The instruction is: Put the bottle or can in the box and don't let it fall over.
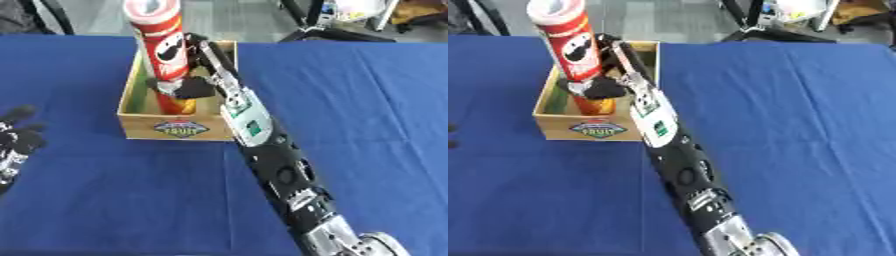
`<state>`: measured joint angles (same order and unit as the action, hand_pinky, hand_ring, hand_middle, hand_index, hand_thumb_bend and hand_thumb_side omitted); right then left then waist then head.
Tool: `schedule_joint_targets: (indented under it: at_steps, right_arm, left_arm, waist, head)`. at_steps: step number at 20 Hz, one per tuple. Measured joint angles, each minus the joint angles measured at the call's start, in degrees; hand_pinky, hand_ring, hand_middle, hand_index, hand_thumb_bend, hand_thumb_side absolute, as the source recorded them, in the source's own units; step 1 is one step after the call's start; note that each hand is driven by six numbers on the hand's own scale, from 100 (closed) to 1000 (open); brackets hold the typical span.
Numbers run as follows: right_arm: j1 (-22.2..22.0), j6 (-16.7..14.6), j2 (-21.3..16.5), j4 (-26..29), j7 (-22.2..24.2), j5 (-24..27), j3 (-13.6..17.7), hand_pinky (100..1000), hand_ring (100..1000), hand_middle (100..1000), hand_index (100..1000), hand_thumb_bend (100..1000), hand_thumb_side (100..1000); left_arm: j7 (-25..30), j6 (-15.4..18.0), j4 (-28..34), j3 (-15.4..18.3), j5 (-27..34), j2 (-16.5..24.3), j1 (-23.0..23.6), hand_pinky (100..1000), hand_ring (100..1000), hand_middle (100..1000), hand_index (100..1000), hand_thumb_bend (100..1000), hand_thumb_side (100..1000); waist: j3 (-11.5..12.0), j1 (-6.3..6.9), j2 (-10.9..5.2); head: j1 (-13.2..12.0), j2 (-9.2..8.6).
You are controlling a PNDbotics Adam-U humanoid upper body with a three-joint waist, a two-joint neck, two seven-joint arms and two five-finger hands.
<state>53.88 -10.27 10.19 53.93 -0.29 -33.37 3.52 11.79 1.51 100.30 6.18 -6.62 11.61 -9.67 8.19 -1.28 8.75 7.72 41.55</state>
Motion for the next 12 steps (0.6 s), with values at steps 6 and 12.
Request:
schedule_joint_targets:
  at_steps: [6,12]
  right_arm:
    - [-0.1,-0.4,-1.0,-1.1,1.3,-1.8,0.2,749,831,813,904,782,324]
    - [-0.1,-1.1,-2.8,-0.9,3.8,-0.9,0.2,796,868,873,928,804,381]
  left_arm:
    - [0.0,0.0,0.0,0.0,0.0,0.0,0.0,744,831,878,920,669,727]
    - [-0.1,-0.1,0.0,0.0,0.0,0.0,0.0,744,831,878,920,669,728]
  waist:
    - [-0.4,-0.04,0.00]
    - [-1.3,-0.27,0.00]
  head:
    - [0.2,-0.43]
    - [0.4,-0.58]
